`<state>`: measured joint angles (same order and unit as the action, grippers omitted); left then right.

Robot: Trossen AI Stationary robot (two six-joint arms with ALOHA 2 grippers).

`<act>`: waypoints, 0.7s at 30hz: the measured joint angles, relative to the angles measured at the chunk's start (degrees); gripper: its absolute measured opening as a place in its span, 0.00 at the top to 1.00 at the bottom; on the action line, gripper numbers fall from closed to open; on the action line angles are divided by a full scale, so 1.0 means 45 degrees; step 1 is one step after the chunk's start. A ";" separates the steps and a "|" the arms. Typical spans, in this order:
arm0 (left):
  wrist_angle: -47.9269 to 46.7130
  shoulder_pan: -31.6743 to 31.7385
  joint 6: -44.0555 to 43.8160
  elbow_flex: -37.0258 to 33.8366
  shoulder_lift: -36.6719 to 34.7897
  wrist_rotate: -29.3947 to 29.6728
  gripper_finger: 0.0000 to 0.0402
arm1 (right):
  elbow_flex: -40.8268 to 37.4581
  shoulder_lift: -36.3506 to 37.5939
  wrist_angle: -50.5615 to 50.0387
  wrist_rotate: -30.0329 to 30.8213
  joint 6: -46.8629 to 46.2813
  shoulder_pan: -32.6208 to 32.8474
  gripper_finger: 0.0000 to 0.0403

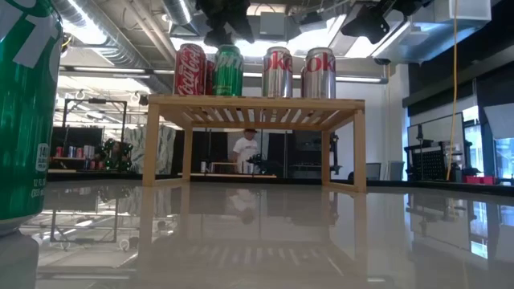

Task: Place canned beverage on shelf
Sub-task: Adjust the green soda cans on the shelf

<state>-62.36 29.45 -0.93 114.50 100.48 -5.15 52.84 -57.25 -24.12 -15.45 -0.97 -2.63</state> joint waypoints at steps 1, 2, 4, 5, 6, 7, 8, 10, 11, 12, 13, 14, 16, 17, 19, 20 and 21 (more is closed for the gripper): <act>0.0220 0.0000 0.0000 0.0000 0.0002 -0.0003 0.10 | 0.0000 0.0000 0.0000 -0.0003 0.0000 0.0001 0.04; 0.0491 0.0000 0.0000 0.0000 0.0002 -0.0001 0.10 | 0.0000 0.0000 0.0000 0.0001 0.0000 0.0000 0.04; 0.1061 -0.0001 -0.0006 0.0000 0.0006 -0.0005 0.10 | 0.0000 0.0000 0.0000 0.0000 0.0004 0.0005 0.04; 0.1343 -0.0017 -0.0010 0.0000 0.0006 -0.0005 0.10 | 0.0000 0.0000 0.0000 -0.0003 0.0005 0.0002 0.04; 0.1632 -0.0054 -0.0010 0.0000 0.0006 -0.0005 0.10 | 0.0000 0.0000 0.0000 0.0001 0.0001 0.0001 0.04; 0.1920 -0.0080 -0.0010 0.0000 0.0006 0.0000 0.10 | 0.0000 0.0000 0.0000 0.0002 0.0002 0.0000 0.04; 0.2194 -0.0133 -0.0010 0.0000 0.0006 0.0000 0.10 | 0.0000 0.0000 0.0000 -0.0002 0.0003 0.0000 0.04; 0.2745 -0.0249 -0.0010 0.0000 0.0006 -0.0005 0.10 | 0.0000 0.0000 0.0000 0.0001 0.0005 0.0000 0.04; 0.3017 -0.0314 -0.0006 0.0000 0.0006 -0.0010 0.10 | 0.0000 0.0000 0.0000 -0.0003 0.0000 0.0000 0.04; 0.3275 -0.0373 0.0022 0.0000 0.0006 -0.0010 0.10 | 0.0000 0.0000 0.0000 -0.0001 0.0002 0.0005 0.04; 0.3521 -0.0445 0.0110 0.0000 0.0006 -0.0010 0.10 | 0.0000 0.0000 0.0000 0.0002 0.0000 0.0002 0.04; 0.3725 -0.0529 0.0281 0.0000 0.0006 -0.0012 0.10 | 0.0000 0.0000 -0.0003 -0.0001 0.0000 0.0003 0.04; 0.4016 -0.0700 0.0687 0.0000 -0.0011 -0.0008 0.10 | 0.0000 0.0000 -0.0005 -0.0003 0.0000 0.0001 0.04; 0.4076 -0.0786 0.0912 0.0000 -0.0035 -0.0005 0.10 | 0.0000 0.0000 -0.0005 -0.0003 0.0000 0.0000 0.04; 0.4155 -0.0995 0.1322 0.0000 -0.0146 -0.0006 0.10 | 0.0000 0.0000 -0.0005 -0.0003 0.0000 0.0000 0.04; 0.4152 -0.1089 0.1518 0.0000 -0.0225 -0.0005 0.10 | 0.0000 0.0000 -0.0009 -0.0003 0.0000 0.0003 0.04; 0.4151 -0.1197 0.1643 0.0000 -0.0331 -0.0010 0.10 | 0.0000 0.0000 -0.0010 -0.0003 0.0000 0.0003 0.04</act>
<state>-43.68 24.06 6.46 114.50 98.99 -5.19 52.84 -57.25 -24.16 -15.46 -0.97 -2.62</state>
